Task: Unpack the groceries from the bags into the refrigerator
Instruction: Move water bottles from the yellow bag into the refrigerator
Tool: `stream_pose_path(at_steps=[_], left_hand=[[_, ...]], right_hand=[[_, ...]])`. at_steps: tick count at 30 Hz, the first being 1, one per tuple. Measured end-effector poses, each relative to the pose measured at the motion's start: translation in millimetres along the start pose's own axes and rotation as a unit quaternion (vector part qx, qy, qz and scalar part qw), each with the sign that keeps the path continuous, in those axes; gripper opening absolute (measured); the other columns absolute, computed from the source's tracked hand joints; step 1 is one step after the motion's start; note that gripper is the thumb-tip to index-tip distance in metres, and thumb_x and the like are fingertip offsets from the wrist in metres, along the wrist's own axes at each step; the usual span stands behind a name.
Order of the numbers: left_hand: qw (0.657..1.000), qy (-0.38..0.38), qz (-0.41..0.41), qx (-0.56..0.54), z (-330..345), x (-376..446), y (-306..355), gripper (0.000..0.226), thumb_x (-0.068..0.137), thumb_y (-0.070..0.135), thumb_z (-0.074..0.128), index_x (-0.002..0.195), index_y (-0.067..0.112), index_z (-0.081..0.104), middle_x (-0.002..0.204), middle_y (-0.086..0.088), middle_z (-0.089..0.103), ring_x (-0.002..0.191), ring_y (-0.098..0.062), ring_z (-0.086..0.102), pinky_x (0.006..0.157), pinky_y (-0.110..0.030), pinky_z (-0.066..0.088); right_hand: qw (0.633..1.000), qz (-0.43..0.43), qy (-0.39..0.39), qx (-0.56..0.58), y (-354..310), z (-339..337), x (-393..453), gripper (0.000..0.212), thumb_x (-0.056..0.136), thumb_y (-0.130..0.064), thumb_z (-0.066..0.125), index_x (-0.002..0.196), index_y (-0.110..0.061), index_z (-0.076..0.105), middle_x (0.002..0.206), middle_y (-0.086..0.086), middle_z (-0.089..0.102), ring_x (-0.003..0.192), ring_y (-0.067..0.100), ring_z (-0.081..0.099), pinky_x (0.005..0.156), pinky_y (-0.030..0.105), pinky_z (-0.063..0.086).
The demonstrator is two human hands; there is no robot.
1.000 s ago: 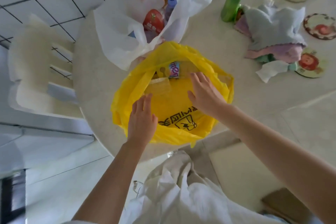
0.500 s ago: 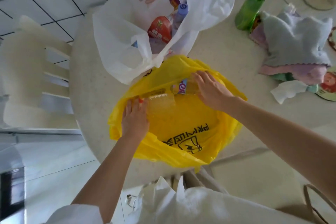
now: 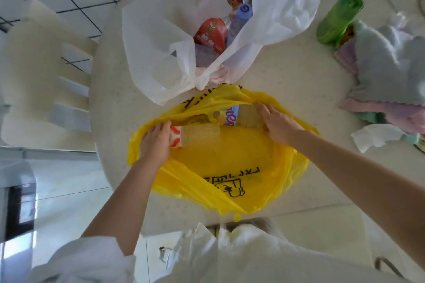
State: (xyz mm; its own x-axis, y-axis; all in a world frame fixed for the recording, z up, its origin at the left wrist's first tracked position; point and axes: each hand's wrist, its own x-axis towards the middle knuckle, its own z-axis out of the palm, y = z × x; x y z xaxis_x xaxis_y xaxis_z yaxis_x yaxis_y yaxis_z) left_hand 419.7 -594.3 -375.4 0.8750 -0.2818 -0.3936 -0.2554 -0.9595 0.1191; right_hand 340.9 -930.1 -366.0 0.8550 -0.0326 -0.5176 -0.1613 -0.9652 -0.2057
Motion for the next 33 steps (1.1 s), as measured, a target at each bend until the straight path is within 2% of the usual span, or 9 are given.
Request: stream_pose_path(at_steps=[2,6,11,19,21,24,28,30,33], left_hand=[[0.998,-0.005,-0.018,-0.053,-0.2,-1.1,-9.9,0.071,0.077,0.013,0.073,0.14,0.013,0.04,0.133,-0.014,0.053,0.121,-0.035,0.049,0.096,-0.044,0.043],[0.995,0.0,-0.01,-0.097,-0.7,-8.5,-24.9,0.071,0.069,0.005,0.079,0.133,0.01,0.047,0.127,-0.016,0.056,0.118,-0.036,0.051,0.093,-0.045,0.045],[0.997,0.014,-0.007,-0.069,-2.6,-7.4,-24.7,0.067,0.072,0.007,0.078,0.132,0.01,0.049,0.125,-0.015,0.058,0.117,-0.035,0.051,0.094,-0.045,0.046],[0.999,-0.004,0.018,-0.028,14.6,-46.5,-1.3,0.075,0.07,0.026,0.083,0.134,0.021,0.046,0.123,-0.008,0.058,0.109,-0.032,0.053,0.089,-0.041,0.045],[0.999,-0.017,0.024,-0.019,27.0,-61.9,9.3,0.076,0.072,0.039,0.081,0.136,0.027,0.041,0.127,-0.004,0.055,0.115,-0.029,0.052,0.096,-0.042,0.043],[1.0,-0.009,0.026,-0.007,35.1,-79.4,13.9,0.078,0.076,0.049,0.074,0.141,0.031,0.034,0.138,0.002,0.047,0.135,-0.025,0.038,0.113,-0.052,0.025],[1.0,0.005,0.006,-0.006,36.8,-86.1,-13.1,0.055,0.08,0.038,0.073,0.128,0.023,0.05,0.144,0.0,0.044,0.145,-0.022,0.022,0.119,-0.053,0.009],[1.0,0.023,-0.002,-0.003,35.9,-86.1,-23.7,0.037,0.082,0.036,0.071,0.114,0.022,0.06,0.142,0.001,0.045,0.146,-0.022,0.021,0.119,-0.05,0.008],[1.0,0.023,0.011,0.013,33.5,-83.4,-26.5,0.028,0.083,0.034,0.071,0.107,0.022,0.066,0.145,0.0,0.044,0.146,-0.025,0.02,0.119,-0.048,0.011]], right_hand=[[0.999,0.011,0.013,0.034,3.3,3.8,-4.6,0.074,0.094,-0.017,0.054,0.15,-0.022,0.007,0.152,0.009,0.032,0.129,0.035,0.045,0.102,0.045,0.042],[0.995,0.011,0.065,0.07,12.4,12.0,-15.2,0.05,0.094,-0.026,0.055,0.136,-0.011,0.031,0.127,0.016,0.054,0.103,0.038,0.06,0.081,0.043,0.051],[0.997,0.017,0.066,0.044,10.1,12.6,-20.2,0.052,0.095,-0.028,0.055,0.137,-0.003,0.038,0.147,0.015,0.038,0.119,0.037,0.053,0.094,0.043,0.049],[0.994,0.054,0.071,0.068,-8.4,21.1,-45.8,0.043,0.094,-0.035,0.054,0.126,-0.006,0.049,0.155,0.013,0.029,0.123,0.038,0.051,0.098,0.044,0.045],[0.989,0.075,0.097,0.083,-16.1,23.1,-54.3,0.039,0.094,-0.035,0.056,0.12,-0.006,0.053,0.154,0.013,0.031,0.121,0.039,0.052,0.095,0.045,0.047],[0.986,0.098,0.109,0.077,-24.4,29.2,-68.5,0.043,0.094,-0.037,0.055,0.127,-0.011,0.052,0.154,0.01,0.032,0.128,0.037,0.046,0.098,0.046,0.045],[0.984,0.11,0.138,0.034,-26.6,35.4,-82.6,0.044,0.092,-0.041,0.057,0.123,-0.009,0.057,0.144,0.011,0.047,0.124,0.036,0.051,0.101,0.045,0.041],[0.983,0.113,0.143,0.016,-27.8,32.8,-87.1,0.041,0.09,-0.04,0.059,0.114,-0.007,0.061,0.136,0.011,0.053,0.117,0.034,0.055,0.1,0.044,0.042],[0.979,0.114,0.162,0.04,-32.9,27.7,-94.0,0.033,0.087,-0.036,0.064,0.101,-0.006,0.063,0.123,0.011,0.061,0.107,0.034,0.06,0.091,0.042,0.047]])
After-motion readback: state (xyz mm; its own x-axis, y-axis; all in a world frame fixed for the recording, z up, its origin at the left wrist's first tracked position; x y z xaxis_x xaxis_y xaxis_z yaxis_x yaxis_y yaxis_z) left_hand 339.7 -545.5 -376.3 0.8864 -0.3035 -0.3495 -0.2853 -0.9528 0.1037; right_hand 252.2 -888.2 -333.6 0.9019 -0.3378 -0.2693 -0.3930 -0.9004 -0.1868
